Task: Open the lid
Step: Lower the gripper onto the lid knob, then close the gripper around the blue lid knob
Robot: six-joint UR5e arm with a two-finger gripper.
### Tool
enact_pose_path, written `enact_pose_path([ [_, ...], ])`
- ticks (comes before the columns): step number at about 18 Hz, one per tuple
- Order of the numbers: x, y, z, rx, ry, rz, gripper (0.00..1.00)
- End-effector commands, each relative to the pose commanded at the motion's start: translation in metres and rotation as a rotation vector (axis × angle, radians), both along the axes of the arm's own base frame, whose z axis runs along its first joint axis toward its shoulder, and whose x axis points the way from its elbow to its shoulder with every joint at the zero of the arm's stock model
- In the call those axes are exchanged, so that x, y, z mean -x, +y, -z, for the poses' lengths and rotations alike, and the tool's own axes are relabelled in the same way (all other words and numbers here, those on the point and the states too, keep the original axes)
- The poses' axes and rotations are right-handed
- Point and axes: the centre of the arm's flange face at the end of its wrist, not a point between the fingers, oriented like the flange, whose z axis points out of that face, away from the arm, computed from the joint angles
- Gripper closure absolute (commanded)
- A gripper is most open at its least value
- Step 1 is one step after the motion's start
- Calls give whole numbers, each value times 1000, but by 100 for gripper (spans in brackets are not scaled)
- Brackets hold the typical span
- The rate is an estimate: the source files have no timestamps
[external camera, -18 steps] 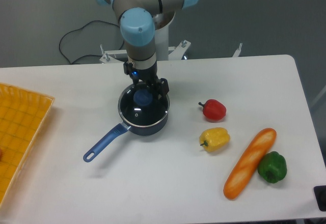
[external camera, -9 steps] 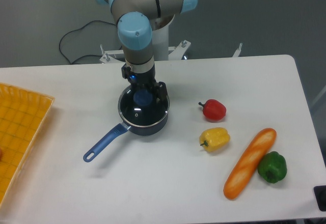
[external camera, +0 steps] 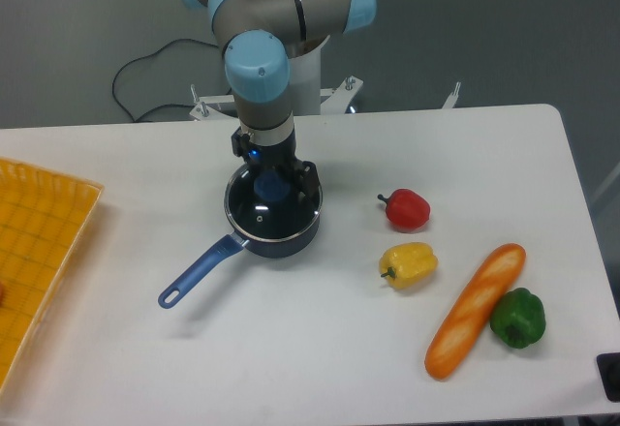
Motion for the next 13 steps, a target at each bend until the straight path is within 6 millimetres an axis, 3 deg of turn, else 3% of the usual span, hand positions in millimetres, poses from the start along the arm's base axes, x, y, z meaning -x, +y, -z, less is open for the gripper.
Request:
enact_pose_path([
  [6,-1,1,4,6,-4,-2,2],
  [13,-1,2,7,10,-10,-3,10],
])
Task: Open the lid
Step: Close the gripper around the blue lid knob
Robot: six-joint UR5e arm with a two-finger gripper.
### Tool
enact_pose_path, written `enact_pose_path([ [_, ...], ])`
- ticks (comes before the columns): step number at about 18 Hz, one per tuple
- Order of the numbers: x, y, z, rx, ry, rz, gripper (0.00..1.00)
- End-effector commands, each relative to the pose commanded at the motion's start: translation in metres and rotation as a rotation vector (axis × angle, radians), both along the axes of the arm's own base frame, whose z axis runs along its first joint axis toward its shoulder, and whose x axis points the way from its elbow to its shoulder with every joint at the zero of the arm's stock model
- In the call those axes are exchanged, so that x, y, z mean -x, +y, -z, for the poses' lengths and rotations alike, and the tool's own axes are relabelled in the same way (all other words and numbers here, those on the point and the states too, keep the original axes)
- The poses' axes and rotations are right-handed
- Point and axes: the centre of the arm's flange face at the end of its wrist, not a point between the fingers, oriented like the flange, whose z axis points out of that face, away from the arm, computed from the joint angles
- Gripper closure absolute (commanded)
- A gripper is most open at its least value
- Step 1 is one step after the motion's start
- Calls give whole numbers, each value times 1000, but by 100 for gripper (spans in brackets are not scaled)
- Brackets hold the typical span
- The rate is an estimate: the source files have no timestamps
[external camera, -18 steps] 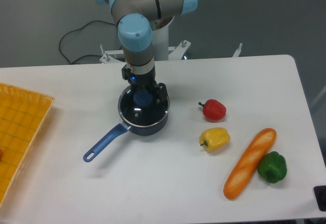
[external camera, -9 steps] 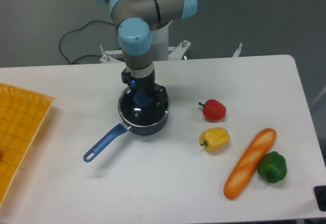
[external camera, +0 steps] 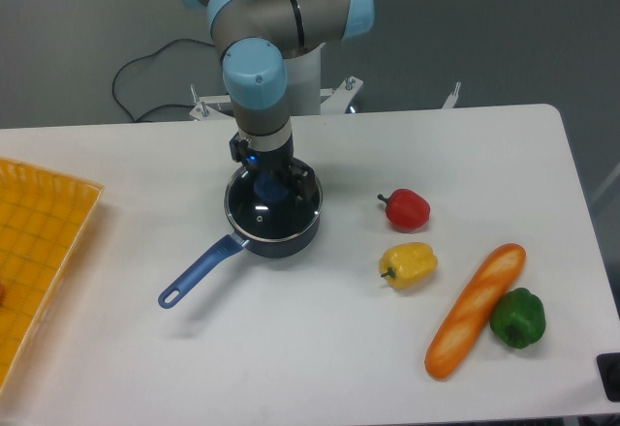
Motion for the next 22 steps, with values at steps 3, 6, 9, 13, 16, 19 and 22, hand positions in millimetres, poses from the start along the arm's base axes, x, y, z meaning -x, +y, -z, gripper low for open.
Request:
enact_pose_path([
  [3,0,0,0,0,-2,2,15],
  [6,0,0,0,-1,-3,2,22],
  [9,0,0,0,-2,-2,3,28],
  [13,1,1,-3,-8,-2,3,36],
  [16,1,2,-4,-12,-1,5,39],
  [19,4,3,-8,-16,5,8,40],
  [22,8,5,-14,-27,12,3,41],
])
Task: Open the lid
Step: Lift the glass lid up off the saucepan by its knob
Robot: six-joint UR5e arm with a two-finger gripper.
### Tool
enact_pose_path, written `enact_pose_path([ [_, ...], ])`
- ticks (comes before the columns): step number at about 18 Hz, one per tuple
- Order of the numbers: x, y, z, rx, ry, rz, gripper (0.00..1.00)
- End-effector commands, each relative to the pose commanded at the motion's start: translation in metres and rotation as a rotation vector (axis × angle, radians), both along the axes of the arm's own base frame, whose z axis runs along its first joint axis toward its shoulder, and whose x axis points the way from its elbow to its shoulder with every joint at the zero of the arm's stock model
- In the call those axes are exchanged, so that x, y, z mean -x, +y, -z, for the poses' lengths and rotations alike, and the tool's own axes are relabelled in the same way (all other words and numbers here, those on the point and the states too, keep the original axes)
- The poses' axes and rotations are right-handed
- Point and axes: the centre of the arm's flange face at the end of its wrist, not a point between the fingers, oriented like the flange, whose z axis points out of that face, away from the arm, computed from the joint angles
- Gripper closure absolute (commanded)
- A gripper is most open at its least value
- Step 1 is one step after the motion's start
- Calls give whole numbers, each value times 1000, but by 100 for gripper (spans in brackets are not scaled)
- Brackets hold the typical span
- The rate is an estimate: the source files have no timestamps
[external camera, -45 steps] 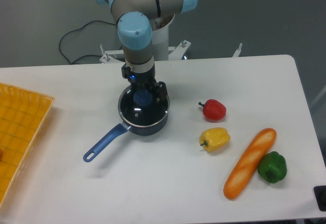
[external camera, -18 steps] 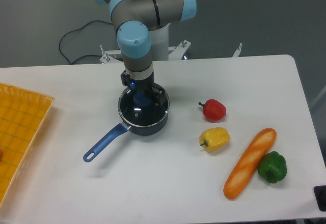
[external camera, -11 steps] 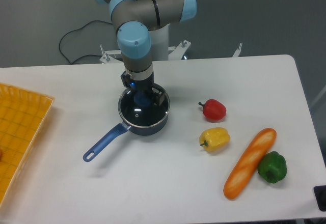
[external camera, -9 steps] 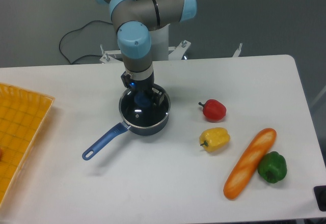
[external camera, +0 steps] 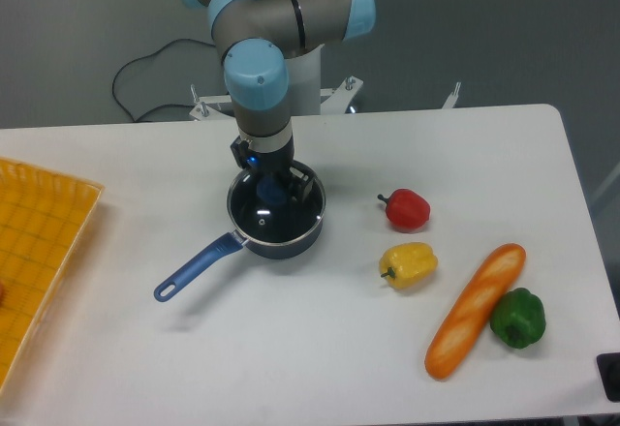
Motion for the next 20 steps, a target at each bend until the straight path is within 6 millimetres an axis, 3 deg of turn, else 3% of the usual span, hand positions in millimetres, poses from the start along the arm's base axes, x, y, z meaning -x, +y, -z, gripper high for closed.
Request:
enact_pose_path([
  [9,18,-3,-16,16,-4,-16,44],
  [13,41,-6,-34,12,-2,-40,44],
  [20,83,-8,-32,11,-11,-90,45],
])
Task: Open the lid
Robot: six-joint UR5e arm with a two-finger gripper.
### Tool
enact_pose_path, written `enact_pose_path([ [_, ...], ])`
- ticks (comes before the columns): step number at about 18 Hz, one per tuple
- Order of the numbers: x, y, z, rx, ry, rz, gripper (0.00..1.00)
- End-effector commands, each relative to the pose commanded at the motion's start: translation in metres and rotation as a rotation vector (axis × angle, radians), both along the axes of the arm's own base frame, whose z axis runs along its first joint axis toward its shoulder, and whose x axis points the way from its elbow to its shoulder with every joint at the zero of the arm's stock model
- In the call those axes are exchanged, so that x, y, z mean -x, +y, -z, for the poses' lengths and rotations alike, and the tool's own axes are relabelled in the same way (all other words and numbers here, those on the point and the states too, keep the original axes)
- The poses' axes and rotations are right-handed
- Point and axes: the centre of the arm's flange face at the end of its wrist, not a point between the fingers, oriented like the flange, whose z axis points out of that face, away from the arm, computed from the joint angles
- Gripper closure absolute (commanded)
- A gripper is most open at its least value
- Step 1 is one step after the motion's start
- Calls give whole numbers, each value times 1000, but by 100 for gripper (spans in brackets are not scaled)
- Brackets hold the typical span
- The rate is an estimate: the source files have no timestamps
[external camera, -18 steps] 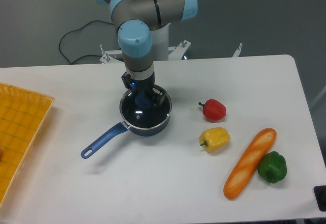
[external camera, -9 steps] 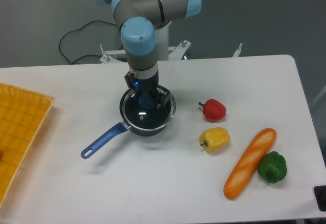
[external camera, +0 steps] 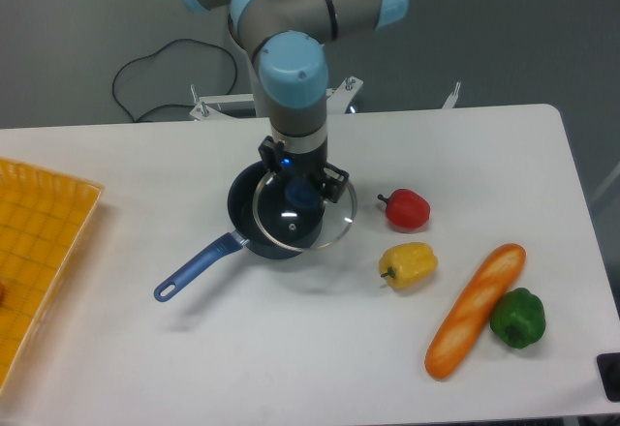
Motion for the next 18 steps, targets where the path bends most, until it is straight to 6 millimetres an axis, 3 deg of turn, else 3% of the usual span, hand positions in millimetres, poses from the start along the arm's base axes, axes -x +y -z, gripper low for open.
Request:
enact_pose_path([
  [4,15,-1,-5,-20,-2,13,45],
  [12,39,13,12,-4,-16,10,45],
  [18,48,9,18,3,-23,-4,45],
])
